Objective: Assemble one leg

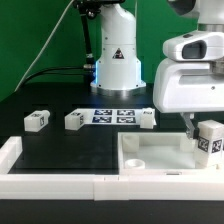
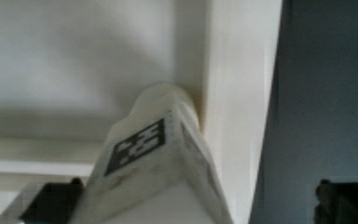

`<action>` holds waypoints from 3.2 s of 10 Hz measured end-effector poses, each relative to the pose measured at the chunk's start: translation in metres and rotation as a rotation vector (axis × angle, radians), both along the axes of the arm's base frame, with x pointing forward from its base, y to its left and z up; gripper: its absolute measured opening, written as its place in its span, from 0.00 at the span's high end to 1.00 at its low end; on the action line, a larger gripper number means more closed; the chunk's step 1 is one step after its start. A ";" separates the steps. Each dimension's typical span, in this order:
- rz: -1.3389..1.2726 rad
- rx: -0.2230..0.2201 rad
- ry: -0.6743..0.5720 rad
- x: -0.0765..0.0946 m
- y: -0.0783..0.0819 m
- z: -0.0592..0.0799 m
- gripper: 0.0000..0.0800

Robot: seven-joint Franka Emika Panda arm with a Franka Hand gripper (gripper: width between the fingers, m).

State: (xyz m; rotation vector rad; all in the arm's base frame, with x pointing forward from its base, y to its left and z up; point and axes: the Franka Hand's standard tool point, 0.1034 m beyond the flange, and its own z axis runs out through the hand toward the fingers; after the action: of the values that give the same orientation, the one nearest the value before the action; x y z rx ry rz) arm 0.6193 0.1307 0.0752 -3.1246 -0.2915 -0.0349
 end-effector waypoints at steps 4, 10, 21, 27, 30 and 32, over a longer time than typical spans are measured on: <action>0.341 -0.015 -0.002 0.001 -0.004 0.000 0.19; 0.051 0.026 -0.002 0.002 -0.010 -0.001 0.64; -1.170 0.125 0.002 0.007 -0.016 -0.002 0.64; -0.782 0.107 -0.021 0.007 -0.009 -0.001 0.22; -0.403 0.082 -0.038 0.009 -0.006 0.002 0.19; -0.113 0.056 -0.042 0.012 -0.008 0.004 0.19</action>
Offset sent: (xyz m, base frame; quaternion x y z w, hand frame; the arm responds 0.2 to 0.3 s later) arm 0.0000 0.0000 0.0000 0.0000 0.0000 0.0000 1.0000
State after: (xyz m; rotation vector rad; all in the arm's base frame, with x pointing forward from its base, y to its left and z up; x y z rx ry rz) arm 0.6316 0.1231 0.0793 -3.0840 -0.1114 -0.1077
